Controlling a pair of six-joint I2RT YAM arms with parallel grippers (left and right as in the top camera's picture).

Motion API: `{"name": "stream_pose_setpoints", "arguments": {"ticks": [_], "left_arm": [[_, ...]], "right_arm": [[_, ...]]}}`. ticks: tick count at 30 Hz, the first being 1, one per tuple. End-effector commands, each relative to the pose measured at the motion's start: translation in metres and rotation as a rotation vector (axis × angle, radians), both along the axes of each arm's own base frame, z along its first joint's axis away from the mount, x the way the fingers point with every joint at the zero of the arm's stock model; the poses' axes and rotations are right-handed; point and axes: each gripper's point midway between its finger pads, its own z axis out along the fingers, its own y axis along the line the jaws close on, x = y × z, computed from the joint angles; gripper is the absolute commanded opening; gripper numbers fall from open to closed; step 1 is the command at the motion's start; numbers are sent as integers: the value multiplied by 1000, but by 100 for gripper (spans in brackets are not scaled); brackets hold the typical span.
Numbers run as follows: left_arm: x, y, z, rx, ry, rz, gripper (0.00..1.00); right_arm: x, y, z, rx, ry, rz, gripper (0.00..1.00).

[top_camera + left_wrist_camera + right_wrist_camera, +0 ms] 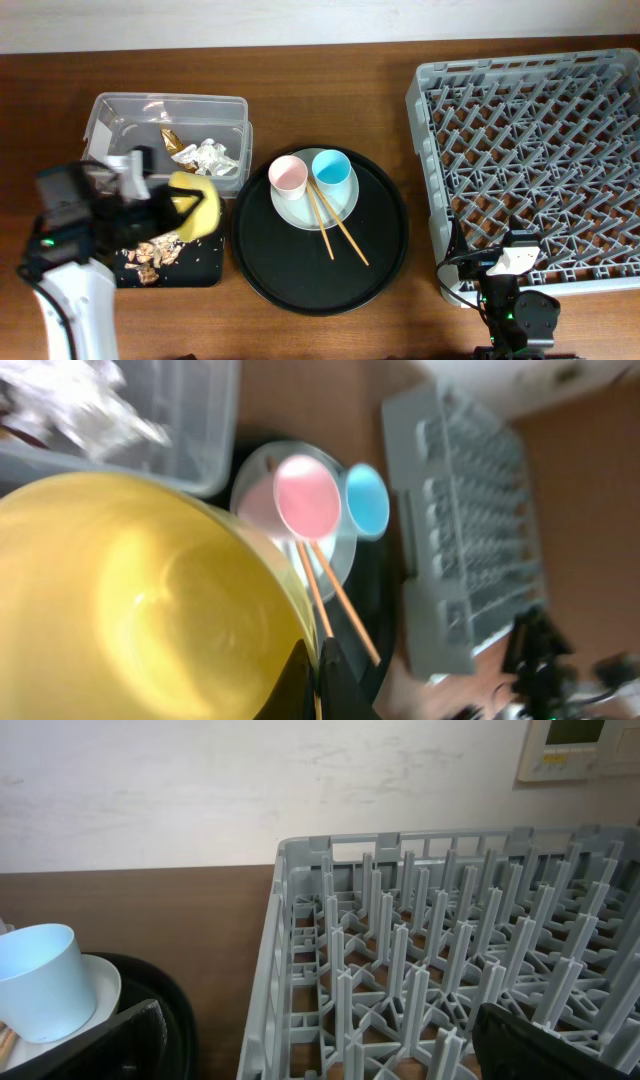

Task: Sort waste into correct bins and load items into the dishwasher rack
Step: 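Carry the yellow bowl right and set it on the round tray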

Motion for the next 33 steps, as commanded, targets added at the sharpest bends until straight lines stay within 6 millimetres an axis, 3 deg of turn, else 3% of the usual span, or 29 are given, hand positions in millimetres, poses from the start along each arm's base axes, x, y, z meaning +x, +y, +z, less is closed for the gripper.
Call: {"name": "stream_pose_setpoints", "arguments": {"ticks": [1, 3, 11, 20, 26, 33], "left_arm": [[-12, -25, -3, 224, 40, 17, 0], [-19, -50, -7, 273, 52, -31, 0], [-41, -109, -39, 465, 106, -136, 0], [-56, -173, -102, 613, 182, -330, 1], [-62, -186, -144, 682, 266, -393, 6], [-66, -182, -151, 705, 299, -400, 26]], "right_arm": [[0, 1, -3, 0, 5, 1, 98], [0, 1, -3, 0, 5, 2, 99], [0, 1, -3, 0, 5, 1, 99], [0, 1, -3, 0, 5, 2, 99], [0, 1, -3, 0, 5, 1, 99], [0, 1, -3, 0, 5, 2, 99]]}}
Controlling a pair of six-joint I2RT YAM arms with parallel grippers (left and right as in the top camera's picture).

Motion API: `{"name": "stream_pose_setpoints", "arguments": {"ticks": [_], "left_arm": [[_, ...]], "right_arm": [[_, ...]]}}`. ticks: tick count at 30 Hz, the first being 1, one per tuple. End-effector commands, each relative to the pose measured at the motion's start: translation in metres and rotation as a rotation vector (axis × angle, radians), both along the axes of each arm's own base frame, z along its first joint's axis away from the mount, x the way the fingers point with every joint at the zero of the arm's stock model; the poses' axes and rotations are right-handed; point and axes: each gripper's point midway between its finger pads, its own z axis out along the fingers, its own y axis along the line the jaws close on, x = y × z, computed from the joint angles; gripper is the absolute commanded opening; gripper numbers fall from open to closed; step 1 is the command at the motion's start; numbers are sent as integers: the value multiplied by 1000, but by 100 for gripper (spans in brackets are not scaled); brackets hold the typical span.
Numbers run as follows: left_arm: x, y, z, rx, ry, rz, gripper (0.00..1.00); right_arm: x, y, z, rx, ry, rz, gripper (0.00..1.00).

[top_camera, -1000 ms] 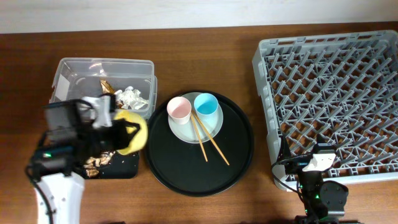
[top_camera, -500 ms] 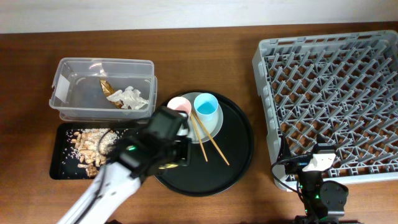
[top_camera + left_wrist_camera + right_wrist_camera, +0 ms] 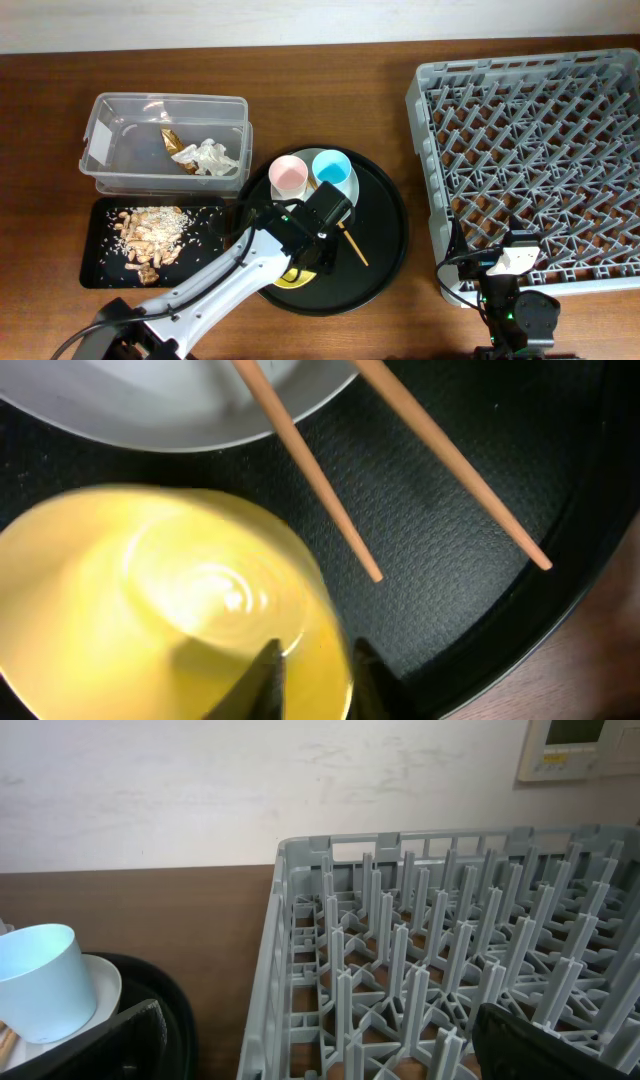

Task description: Sort waste into correct bins and load items into the dishwasher rack

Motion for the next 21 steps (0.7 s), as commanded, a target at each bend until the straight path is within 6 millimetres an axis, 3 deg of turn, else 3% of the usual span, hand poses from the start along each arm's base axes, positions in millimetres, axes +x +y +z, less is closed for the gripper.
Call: {"name": "stream_pose_setpoints", "arguments": {"ticks": [1, 7, 13, 18, 21], "left_arm": [[-2, 7, -4, 36, 0, 4, 27], [8, 17, 9, 61, -63, 28, 27], [35, 23, 67, -47, -205, 104, 27], [65, 70, 115, -48, -376, 265, 27], [75, 110, 131, 1, -449, 380, 44]], "right_arm": [[0, 1, -3, 0, 5, 2, 99], [0, 1, -3, 0, 5, 2, 99], [0, 1, -3, 0, 5, 2, 99], [0, 1, -3, 0, 5, 2, 99], [0, 1, -3, 0, 5, 2, 99]]}}
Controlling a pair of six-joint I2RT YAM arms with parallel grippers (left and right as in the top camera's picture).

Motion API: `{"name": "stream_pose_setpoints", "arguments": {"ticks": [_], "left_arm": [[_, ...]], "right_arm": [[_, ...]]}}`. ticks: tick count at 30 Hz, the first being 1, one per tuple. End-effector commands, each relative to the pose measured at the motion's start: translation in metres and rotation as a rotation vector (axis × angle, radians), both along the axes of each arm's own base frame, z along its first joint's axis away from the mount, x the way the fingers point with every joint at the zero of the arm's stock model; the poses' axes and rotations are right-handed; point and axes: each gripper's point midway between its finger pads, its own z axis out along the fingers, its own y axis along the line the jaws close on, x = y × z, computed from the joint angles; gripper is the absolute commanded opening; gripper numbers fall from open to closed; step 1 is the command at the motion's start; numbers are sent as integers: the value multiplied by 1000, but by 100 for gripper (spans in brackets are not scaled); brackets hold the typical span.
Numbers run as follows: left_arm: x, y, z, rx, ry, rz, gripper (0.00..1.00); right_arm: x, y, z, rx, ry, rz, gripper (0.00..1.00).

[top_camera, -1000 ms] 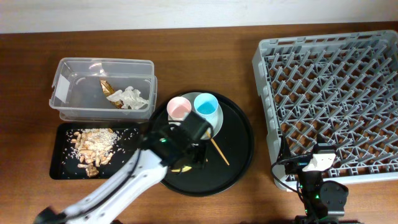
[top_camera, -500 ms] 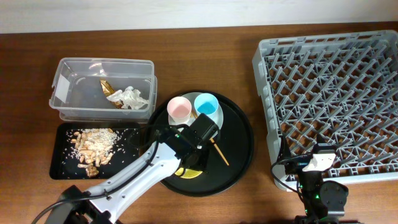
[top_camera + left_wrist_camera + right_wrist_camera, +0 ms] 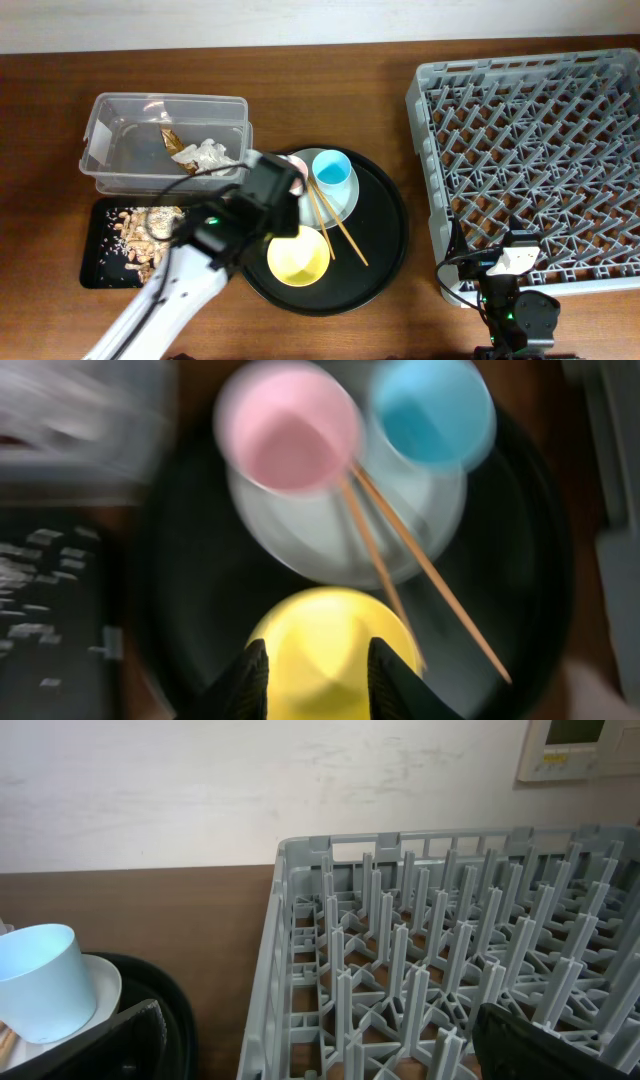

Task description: Sort waste into correct bins and load items into the dishwasher rack

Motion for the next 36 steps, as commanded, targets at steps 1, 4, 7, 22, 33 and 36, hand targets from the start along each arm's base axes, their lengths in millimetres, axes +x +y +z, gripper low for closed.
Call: {"name": "stream_pose_setpoints", "arguments": {"ticks": [1, 4, 7, 22, 33, 36], "left_arm": [[16, 58, 28, 74, -111, 186, 47], [13, 99, 33, 147, -118, 304, 69], [9, 116, 29, 172, -89, 350, 99], [9, 117, 29, 172, -89, 353, 99], [9, 117, 29, 172, -89, 353, 99], [9, 117, 29, 172, -89, 353, 99]], "right_arm": [[0, 1, -3, 0, 5, 1, 99], [0, 1, -3, 0, 5, 1, 99], [0, 1, -3, 0, 5, 1, 99], [0, 1, -3, 0, 5, 1, 98], [0, 1, -3, 0, 5, 1, 99], [0, 0, -2, -1, 3, 0, 99]]}}
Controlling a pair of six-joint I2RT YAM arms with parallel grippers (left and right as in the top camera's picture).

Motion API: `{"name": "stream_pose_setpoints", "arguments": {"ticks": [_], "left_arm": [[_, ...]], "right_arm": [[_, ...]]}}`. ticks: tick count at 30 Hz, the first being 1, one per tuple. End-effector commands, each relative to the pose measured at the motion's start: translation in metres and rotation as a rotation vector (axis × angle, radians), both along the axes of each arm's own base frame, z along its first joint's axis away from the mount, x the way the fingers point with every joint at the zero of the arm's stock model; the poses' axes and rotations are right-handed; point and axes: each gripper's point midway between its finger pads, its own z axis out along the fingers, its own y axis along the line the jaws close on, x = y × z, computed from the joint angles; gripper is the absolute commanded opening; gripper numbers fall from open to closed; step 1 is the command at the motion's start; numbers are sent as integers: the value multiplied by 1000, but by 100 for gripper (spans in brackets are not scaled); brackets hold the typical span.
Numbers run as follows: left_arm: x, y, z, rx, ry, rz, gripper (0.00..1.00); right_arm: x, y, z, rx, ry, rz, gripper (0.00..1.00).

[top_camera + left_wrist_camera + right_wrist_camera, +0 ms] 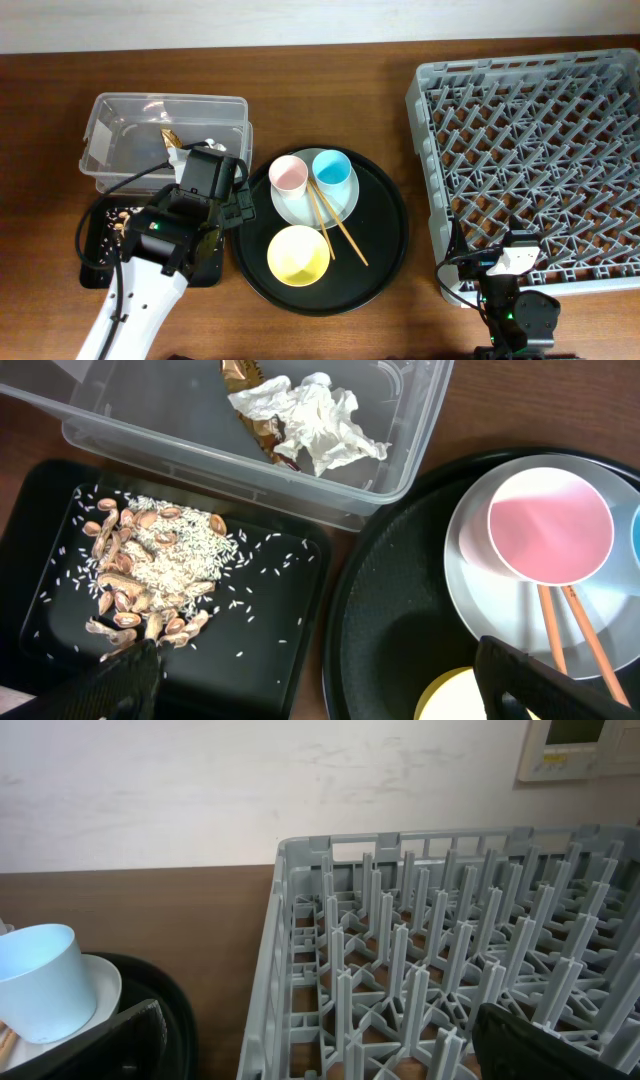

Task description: Sort waste into correct bins and load items into the dishwasher rack

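The empty yellow bowl (298, 254) sits upright at the front of the round black tray (385, 230). Behind it a white plate (340, 205) carries a pink cup (288, 175), a blue cup (331, 168) and two chopsticks (335, 232). My left gripper (200, 225) hangs open and empty over the gap between the scrap tray and the round tray; its fingers (120, 680) spread wide. Food scraps and rice (150, 560) lie on the black rectangular tray (270, 630). My right gripper (330, 1060) rests open by the grey dishwasher rack (530, 160).
A clear plastic bin (165, 140) holding a crumpled tissue (315, 415) and a brown wrapper stands behind the scrap tray. The rack fills the right side of the table. Bare wood lies between the round tray and the rack.
My left gripper was open right above the yellow bowl on the round tray; now it is further left, over the scrap tray's right edge. The bowl stayed put. The right arm is unchanged.
My left gripper held the yellow bowl tilted over the black scrap tray. Then the bowl was down at the front of the round tray with the fingers at its rim. After that the gripper was open above it, and now it is off to the left.
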Motion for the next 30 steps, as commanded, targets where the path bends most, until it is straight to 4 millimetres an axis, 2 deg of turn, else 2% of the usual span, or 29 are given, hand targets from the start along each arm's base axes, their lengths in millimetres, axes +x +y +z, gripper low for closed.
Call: {"name": "stream_pose_setpoints", "arguments": {"ticks": [1, 3, 6, 9, 14, 18, 22, 24, 27, 30], "left_arm": [[2, 5, 9, 12, -27, 12, 99], [2, 5, 9, 12, -28, 12, 99], [2, 5, 9, 12, -27, 12, 99], [2, 5, 9, 12, -27, 12, 99], [2, 5, 9, 12, -27, 12, 99], [2, 5, 9, 12, -27, 12, 99], [2, 5, 9, 12, -27, 12, 99], [2, 5, 9, 12, -27, 12, 99], [2, 5, 9, 12, -27, 12, 99], [2, 5, 9, 12, -27, 12, 99]], "right_arm": [[0, -1, 5, -9, -27, -7, 99], [0, 7, 12, -1, -55, 41, 99], [-1, 22, 5, 7, -27, 125, 99], [-9, 55, 21, 20, -81, 323, 99], [-19, 56, 53, 159, -38, 323, 99], [-32, 58, 86, 191, 94, 316, 99], [-39, 58, 128, 240, 347, 293, 99], [-39, 60, 141, 267, 457, 293, 98], [-33, 77, 168, 335, 577, 387, 98], [-27, 92, 175, 394, 655, 473, 99]]}}
